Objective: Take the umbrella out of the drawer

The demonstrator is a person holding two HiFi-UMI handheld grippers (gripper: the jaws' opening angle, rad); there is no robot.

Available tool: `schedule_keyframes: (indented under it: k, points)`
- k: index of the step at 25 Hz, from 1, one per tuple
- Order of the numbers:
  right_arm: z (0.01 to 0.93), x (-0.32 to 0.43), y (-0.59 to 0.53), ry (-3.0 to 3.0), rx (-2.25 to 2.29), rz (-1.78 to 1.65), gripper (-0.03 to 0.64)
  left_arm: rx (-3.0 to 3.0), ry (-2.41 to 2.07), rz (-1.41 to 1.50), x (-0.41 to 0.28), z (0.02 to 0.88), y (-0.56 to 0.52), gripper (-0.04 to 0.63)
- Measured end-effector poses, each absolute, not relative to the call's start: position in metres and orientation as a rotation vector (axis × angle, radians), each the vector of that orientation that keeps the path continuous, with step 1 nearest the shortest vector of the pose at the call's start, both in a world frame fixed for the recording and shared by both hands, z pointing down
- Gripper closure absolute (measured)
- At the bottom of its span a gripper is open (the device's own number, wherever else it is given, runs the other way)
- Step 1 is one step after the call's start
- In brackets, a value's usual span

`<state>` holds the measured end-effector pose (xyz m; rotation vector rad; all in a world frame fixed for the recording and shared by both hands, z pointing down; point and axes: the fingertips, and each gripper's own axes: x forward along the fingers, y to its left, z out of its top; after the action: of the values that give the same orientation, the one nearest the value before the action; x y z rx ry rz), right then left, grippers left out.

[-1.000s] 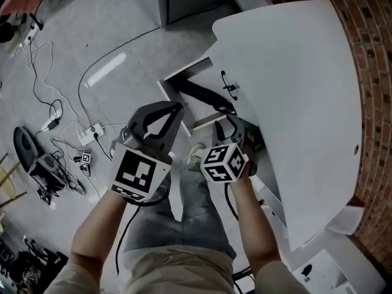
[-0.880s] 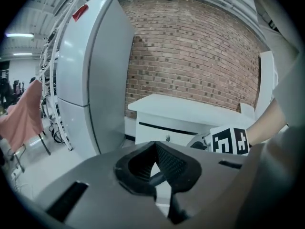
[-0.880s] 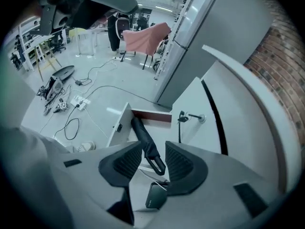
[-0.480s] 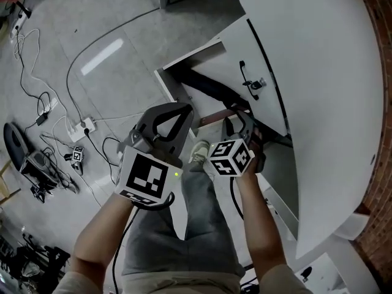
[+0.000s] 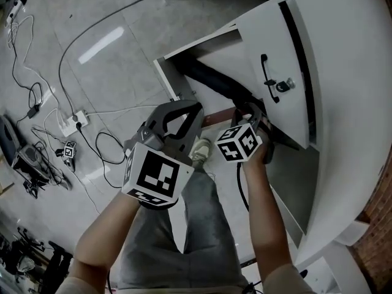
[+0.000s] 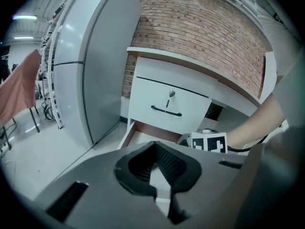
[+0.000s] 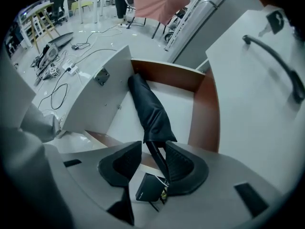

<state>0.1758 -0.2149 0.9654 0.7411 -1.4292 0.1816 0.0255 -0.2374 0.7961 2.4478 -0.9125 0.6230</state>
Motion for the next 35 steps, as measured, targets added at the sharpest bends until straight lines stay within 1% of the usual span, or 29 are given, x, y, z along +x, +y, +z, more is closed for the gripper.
schedule_keyframes:
  k: [4, 8, 12, 16, 17, 19, 28, 35]
  points:
    - [0.983, 0.180, -0.217, -1.394, 0.746, 0.115, 0.466, 2.436, -0.908, 0.619, 0.030, 0.812, -0.236, 0.587]
    - [0.991, 0.187, -0.218, -1.311, 0.722, 0.031, 0.504, 2.407, -0.926, 0.626, 0.027, 0.823, -0.238, 0.587]
    - [0.991, 0.184, -0.215, -1.305, 0.660, 0.034, 0.520, 2.384, -0.942, 0.626, 0.021, 0.826, -0.238, 0.587]
    - [0.982, 0.161, -0.202, -1.420, 0.576, 0.128, 0.553, 2.372, -0.944, 0.626, 0.016, 0.827, -0.234, 0.587]
    - [0.980, 0.151, -0.196, -1.469, 0.570, 0.183, 0.565, 2.369, -0.944, 0.628, 0.016, 0.828, -0.233, 0.588]
    - [0.980, 0.134, -0.183, -1.560, 0.584, 0.318, 0.569, 2.364, -0.943, 0.631, 0.013, 0.828, -0.231, 0.587]
    - [0.943, 0.092, -0.183, -1.875, 0.922, 0.600, 0.577, 2.349, -0.968, 0.657, -0.011, 0.824, -0.224, 0.587]
    - [0.891, 0.080, -0.185, -1.971, 1.024, 0.580, 0.583, 2.332, -0.986, 0.633, -0.020, 0.797, -0.206, 0.587]
